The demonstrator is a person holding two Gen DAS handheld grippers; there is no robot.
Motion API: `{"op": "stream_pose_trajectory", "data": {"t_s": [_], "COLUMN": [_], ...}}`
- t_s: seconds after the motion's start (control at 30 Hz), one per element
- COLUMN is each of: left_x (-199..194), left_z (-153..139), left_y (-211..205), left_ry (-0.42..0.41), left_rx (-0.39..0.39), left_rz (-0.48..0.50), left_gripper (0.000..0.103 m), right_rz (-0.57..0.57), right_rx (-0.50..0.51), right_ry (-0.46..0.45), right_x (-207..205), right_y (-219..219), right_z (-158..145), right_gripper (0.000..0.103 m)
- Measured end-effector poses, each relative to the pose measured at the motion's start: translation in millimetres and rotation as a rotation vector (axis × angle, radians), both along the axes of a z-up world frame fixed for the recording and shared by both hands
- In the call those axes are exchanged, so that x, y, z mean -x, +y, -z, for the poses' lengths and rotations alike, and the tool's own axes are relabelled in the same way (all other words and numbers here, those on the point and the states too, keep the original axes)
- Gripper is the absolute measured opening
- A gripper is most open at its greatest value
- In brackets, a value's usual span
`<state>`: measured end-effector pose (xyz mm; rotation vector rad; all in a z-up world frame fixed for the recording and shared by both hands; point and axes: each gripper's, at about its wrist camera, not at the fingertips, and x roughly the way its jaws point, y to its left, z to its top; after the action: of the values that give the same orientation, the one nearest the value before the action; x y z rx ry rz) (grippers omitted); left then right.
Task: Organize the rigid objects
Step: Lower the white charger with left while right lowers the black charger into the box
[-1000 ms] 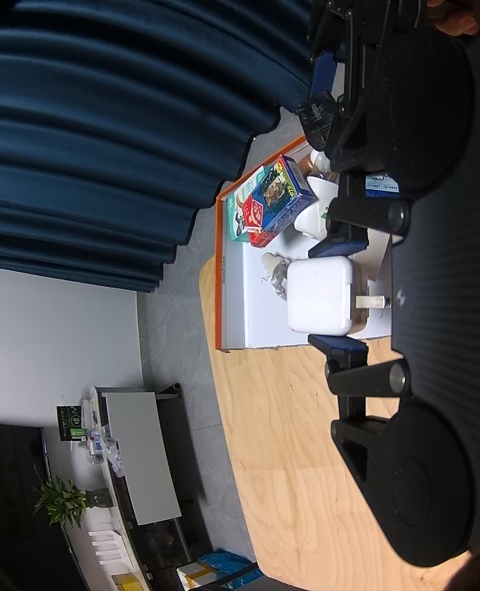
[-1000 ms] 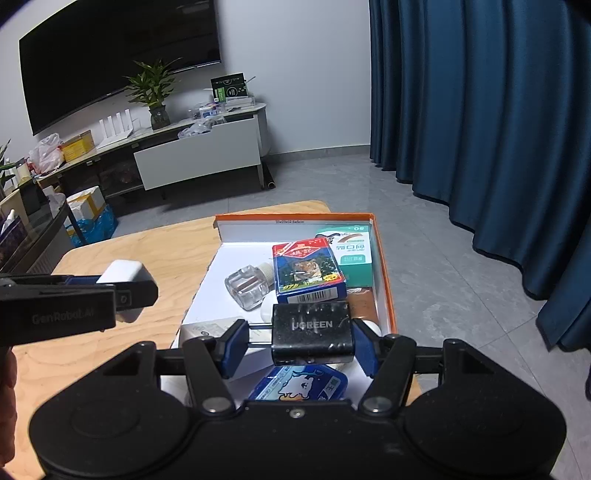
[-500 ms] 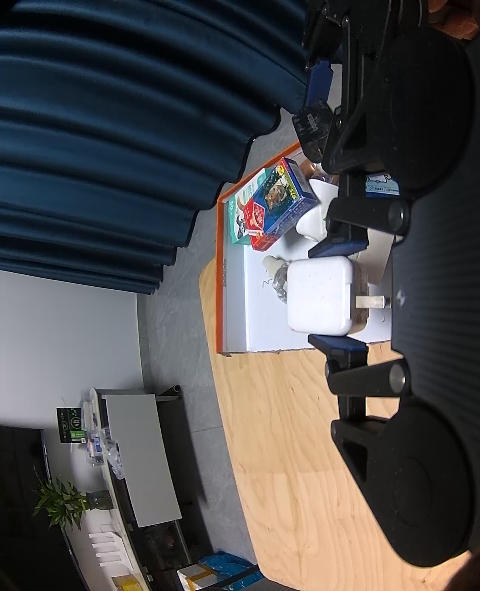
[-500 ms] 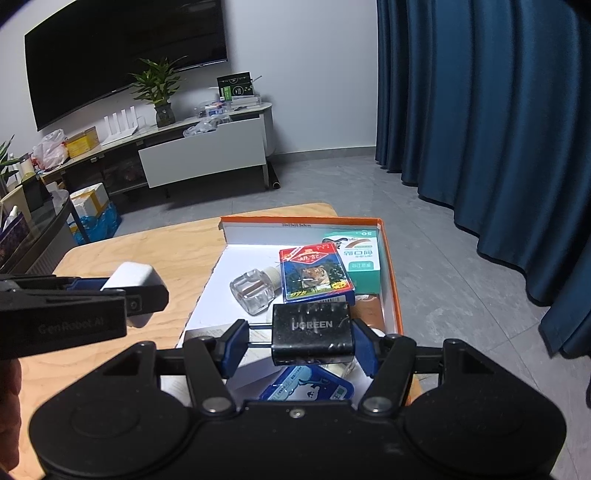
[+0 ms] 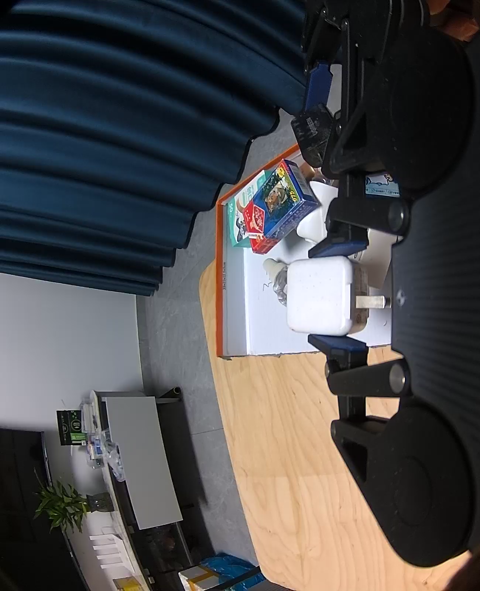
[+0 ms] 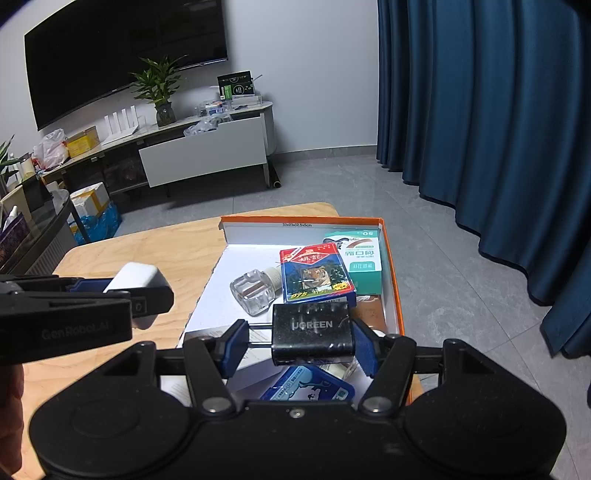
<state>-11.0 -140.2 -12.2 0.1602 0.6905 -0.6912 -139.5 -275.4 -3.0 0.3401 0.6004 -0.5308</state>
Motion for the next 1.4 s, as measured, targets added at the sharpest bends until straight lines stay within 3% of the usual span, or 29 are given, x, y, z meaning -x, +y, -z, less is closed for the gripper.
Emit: {"op": "stream_pose_trajectory", "data": {"t_s": [1.4], "left_x": [0.4], "left_z": [-1.1], "left_y": [-3.4], "left_ry": [-0.012], "left_rx": [-0.002], "left_rz": [0.018], "left_gripper": [0.043], "right_rz": [0.014], "right_rx": [-0.009], "right_ry": [-0.002], "right_x": [2.4], "right_y": [-6.7], "right_z": [3.3], "right_gripper": [0.072]}}
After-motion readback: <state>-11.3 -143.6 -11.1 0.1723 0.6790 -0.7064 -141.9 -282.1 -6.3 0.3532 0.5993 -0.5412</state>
